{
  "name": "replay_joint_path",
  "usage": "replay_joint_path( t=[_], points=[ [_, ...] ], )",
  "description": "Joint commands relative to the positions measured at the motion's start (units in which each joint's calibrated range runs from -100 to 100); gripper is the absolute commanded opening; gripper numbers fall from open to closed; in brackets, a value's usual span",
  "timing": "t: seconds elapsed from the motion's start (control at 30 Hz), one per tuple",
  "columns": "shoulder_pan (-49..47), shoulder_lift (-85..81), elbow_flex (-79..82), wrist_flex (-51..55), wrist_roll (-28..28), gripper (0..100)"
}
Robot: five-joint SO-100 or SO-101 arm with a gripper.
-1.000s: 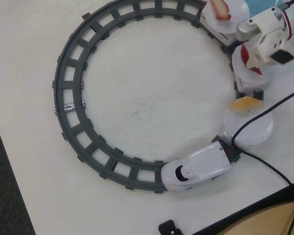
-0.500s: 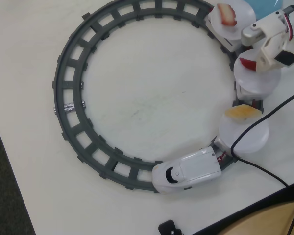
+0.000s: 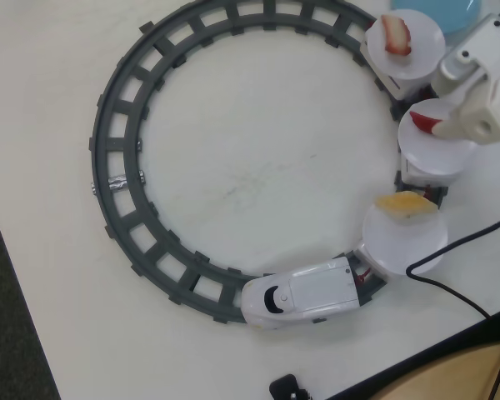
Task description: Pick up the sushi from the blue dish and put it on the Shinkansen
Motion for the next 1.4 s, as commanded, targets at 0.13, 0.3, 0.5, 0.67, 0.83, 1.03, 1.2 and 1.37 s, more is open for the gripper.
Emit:
replay_joint_path(
  t=[0.13, 0.3, 0.5, 0.67, 0.83, 1.03, 1.2, 1.37],
  points=[
    [2.74, -21.37, 3.34, 13.31, 3.64, 13],
    [24.40, -37.40, 11.24, 13.22, 9.26, 13],
    [45.61, -51.60, 11.78, -2.09, 33.32, 13],
    [46.23, -58.28, 13.48, -7.06, 52.46, 13],
    [46.40, -68.30, 32.15, -5.18, 60.38, 13],
    [46.75, -78.07, 51.36, -8.43, 60.85, 13],
    [45.26, -75.57, 59.44, -10.31, 66.10, 13],
    [42.44, -77.82, 72.28, -10.74, 71.66, 13]
  ],
)
